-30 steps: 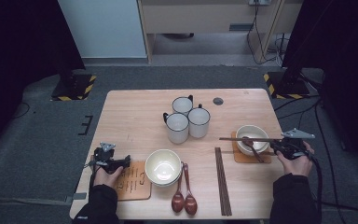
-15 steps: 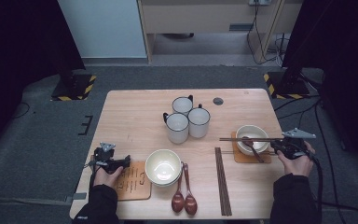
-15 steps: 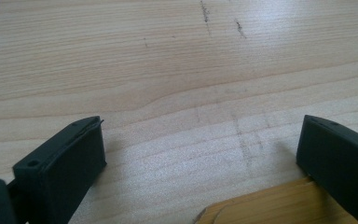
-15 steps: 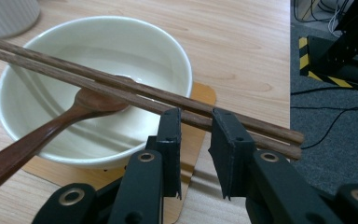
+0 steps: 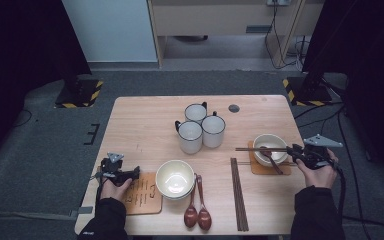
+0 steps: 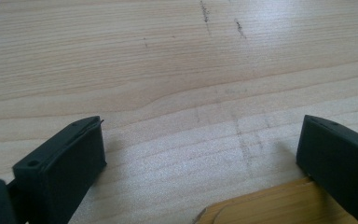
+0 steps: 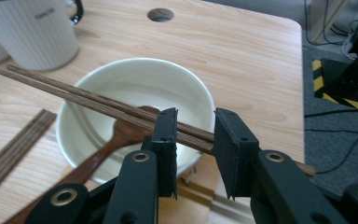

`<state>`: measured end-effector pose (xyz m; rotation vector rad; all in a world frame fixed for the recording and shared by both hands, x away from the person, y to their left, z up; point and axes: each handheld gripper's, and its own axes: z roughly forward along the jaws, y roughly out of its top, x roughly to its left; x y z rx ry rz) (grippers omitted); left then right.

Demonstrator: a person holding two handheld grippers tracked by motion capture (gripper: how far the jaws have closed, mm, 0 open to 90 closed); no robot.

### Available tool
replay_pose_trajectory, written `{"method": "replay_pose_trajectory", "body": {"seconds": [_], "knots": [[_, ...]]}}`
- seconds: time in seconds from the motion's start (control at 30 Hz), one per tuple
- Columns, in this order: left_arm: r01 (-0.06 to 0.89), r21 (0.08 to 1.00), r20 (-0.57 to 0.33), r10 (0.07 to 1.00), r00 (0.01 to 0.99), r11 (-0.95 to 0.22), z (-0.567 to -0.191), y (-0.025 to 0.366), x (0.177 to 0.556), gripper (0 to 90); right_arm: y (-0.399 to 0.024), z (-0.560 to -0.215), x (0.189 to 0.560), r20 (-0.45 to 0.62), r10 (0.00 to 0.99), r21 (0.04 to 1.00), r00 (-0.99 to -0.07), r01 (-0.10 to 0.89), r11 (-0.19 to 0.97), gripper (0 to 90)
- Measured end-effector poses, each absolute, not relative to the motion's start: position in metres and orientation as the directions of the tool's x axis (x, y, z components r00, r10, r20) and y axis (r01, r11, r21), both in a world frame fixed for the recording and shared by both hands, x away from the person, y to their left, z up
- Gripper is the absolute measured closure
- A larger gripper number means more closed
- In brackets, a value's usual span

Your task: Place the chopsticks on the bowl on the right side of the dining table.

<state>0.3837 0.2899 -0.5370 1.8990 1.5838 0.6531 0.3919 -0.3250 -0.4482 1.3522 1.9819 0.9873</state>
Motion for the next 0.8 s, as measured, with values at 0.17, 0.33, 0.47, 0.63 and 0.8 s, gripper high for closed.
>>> {"method": "replay_pose_trajectory", "body": {"seconds": [0.17, 0.33, 0.47, 0.63, 0.8], "knots": [[0.703, 0.699, 0.006, 0.984, 0.177, -0.131, -0.537, 0.290, 0.384, 0.0, -0.320, -0.444, 0.392, -0.022, 0.927, 0.822, -0.375, 0.521, 0.231, 69.1], [0.703, 0.699, 0.006, 0.984, 0.177, -0.131, -0.537, 0.290, 0.384, 0.0, -0.315, -0.435, 0.392, 0.011, 0.915, 0.833, -0.402, 0.510, 0.214, 63.4], [0.703, 0.699, 0.006, 0.984, 0.177, -0.131, -0.537, 0.290, 0.384, 0.0, -0.310, -0.428, 0.392, 0.003, 0.907, 0.835, -0.421, 0.500, 0.229, 59.6], [0.703, 0.700, 0.006, 0.984, 0.177, -0.131, -0.537, 0.290, 0.384, 0.0, -0.304, -0.418, 0.392, 0.014, 0.899, 0.849, -0.437, 0.480, 0.220, 54.9], [0.703, 0.699, 0.007, 0.984, 0.177, -0.131, -0.537, 0.290, 0.384, 0.0, -0.298, -0.411, 0.394, 0.024, 0.892, 0.857, -0.452, 0.469, 0.215, 52.7]]}}
